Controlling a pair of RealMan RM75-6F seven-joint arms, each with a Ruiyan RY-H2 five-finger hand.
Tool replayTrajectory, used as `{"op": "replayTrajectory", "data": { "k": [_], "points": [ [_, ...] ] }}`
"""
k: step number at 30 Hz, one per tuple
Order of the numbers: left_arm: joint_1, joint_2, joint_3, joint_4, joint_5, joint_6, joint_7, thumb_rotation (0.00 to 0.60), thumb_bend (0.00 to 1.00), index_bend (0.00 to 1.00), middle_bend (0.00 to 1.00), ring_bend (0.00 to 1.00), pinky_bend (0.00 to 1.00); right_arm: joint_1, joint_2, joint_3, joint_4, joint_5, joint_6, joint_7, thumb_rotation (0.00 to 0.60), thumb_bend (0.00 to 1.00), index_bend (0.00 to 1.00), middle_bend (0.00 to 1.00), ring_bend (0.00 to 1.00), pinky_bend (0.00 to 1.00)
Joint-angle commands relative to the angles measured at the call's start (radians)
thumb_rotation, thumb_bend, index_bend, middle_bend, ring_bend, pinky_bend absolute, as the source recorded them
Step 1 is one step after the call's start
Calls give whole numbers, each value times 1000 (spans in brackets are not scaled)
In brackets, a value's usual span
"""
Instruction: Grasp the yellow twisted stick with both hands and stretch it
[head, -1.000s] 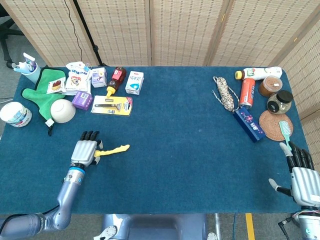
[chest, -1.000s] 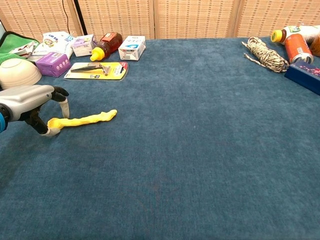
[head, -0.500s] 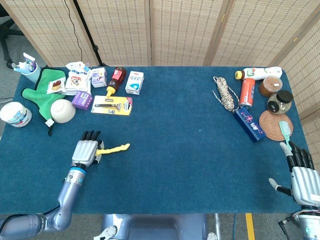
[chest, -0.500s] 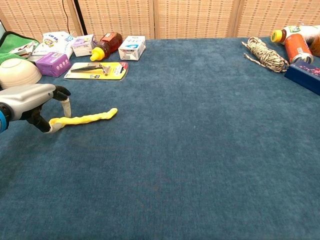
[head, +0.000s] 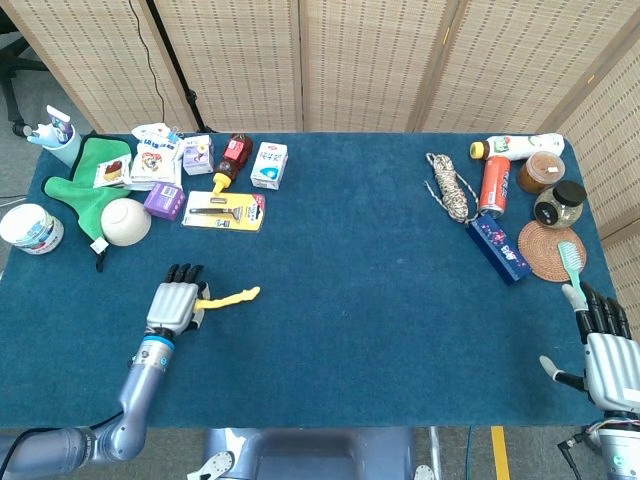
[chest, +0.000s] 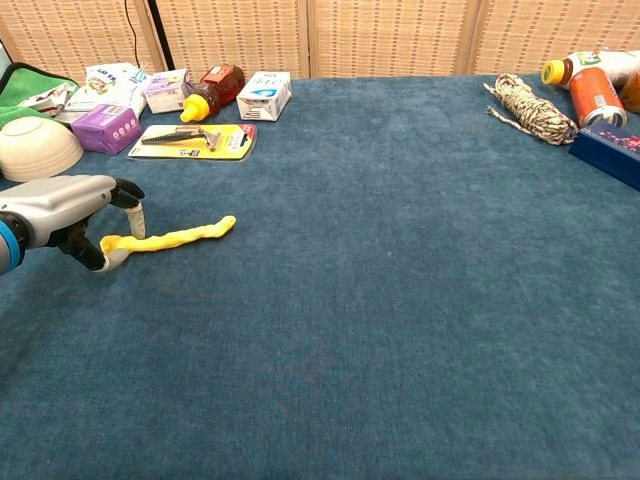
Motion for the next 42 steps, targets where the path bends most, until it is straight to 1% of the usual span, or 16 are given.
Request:
{"op": "replayTrajectory", "data": {
  "k": [1,7,14,18,33,42],
  "points": [
    [1,-3,2,4,-1,0,-1,600,406,486,130,52,0,0,0,0,-2,1,-1,-2,600,198,81,0,0,0],
    [4,-4,7,5,-5,0,-2,600,423,503,132,53,0,-1,1,-1,-5,0,0,-7,600,198,81,0,0,0],
    [7,-5,10,1,-11,7,6,600,523,538,136,54,0,-3,2,-2,-9,-2,4,-9,600,198,81,0,0,0],
    [7,-4,11,-1,-13,8,10,600,560,553,138,56,0,-4,2,-2,-10,-3,5,-9,600,198,81,0,0,0],
    [12,-9,30,0,6,9,13,600,556,559,138,56,0,-7,6,-3,-12,-12,11,-7,600,198,81,0,0,0],
    [18,-12,32,-3,10,20,20,600,556,626,141,57,0,-8,6,-4,-10,-16,13,-3,600,198,81,0,0,0]
  ]
}}
